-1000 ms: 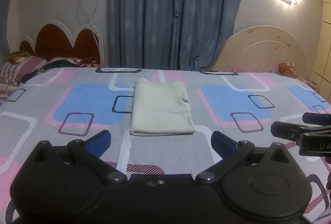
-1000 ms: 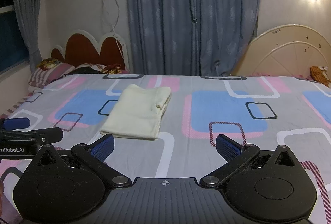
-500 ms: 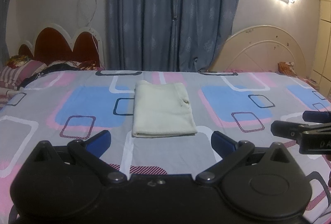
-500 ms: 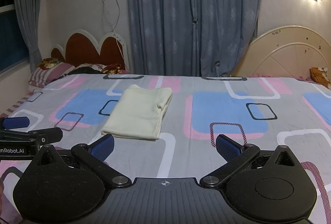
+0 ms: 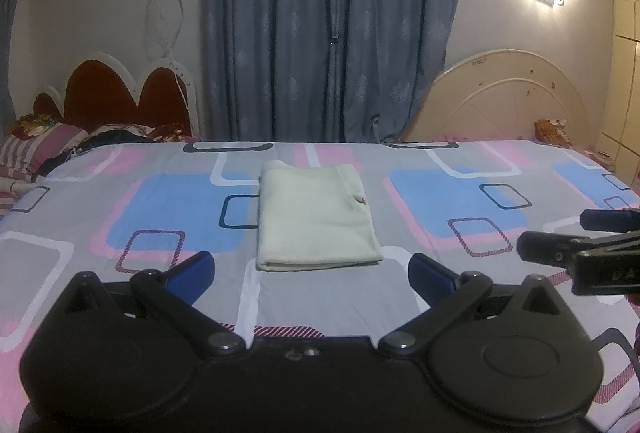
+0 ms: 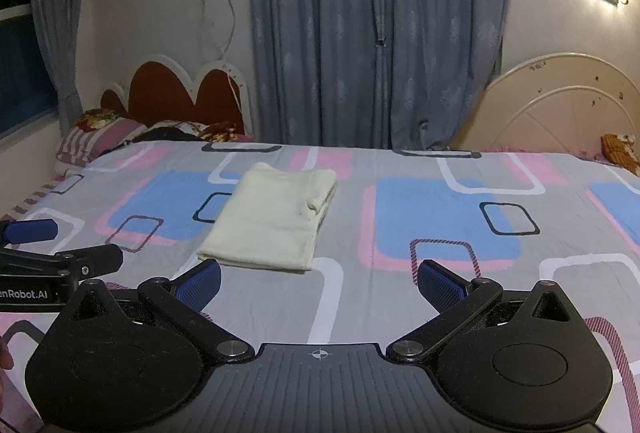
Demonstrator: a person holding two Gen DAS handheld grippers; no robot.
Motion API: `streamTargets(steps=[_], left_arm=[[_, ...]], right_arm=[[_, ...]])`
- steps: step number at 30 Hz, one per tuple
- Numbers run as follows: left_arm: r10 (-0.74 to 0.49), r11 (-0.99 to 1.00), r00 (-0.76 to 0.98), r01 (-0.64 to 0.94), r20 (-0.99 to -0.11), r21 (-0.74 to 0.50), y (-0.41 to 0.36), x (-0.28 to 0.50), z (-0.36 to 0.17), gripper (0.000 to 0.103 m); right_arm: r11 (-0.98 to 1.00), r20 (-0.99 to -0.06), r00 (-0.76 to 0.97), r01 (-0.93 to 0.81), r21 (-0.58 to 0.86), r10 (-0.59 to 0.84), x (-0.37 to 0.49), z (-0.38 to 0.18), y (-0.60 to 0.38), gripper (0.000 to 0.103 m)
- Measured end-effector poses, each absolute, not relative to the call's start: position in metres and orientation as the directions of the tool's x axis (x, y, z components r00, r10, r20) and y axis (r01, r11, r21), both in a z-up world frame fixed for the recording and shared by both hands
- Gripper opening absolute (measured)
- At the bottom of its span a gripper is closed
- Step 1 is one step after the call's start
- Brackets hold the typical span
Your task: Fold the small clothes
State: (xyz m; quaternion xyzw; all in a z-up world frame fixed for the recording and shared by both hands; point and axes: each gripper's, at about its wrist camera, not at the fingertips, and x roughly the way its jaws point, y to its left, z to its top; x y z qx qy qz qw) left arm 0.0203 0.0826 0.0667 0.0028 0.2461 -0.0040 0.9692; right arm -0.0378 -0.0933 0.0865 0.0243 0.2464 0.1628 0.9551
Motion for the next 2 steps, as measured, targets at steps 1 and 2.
streamTargets(steps=[1, 2], left_arm=[[-0.012, 1.000, 0.877, 0.015, -0.480, 0.001, 0.0825, 0.0206, 0.0662, 0.103], [-0.018, 1.000, 0.874, 0.019, -0.485, -0.002, 0.0823, 0.0211, 0.0660, 0.103]], right_arm=[[0.945, -0.465, 0.824, -0.301, 0.128, 0.325, -0.0373, 0.0861, -0.0928, 0.103], [0.944, -0.466, 0.822, -0.302, 0.129, 0.327, -0.0370, 0.0854, -0.0929, 0.103]])
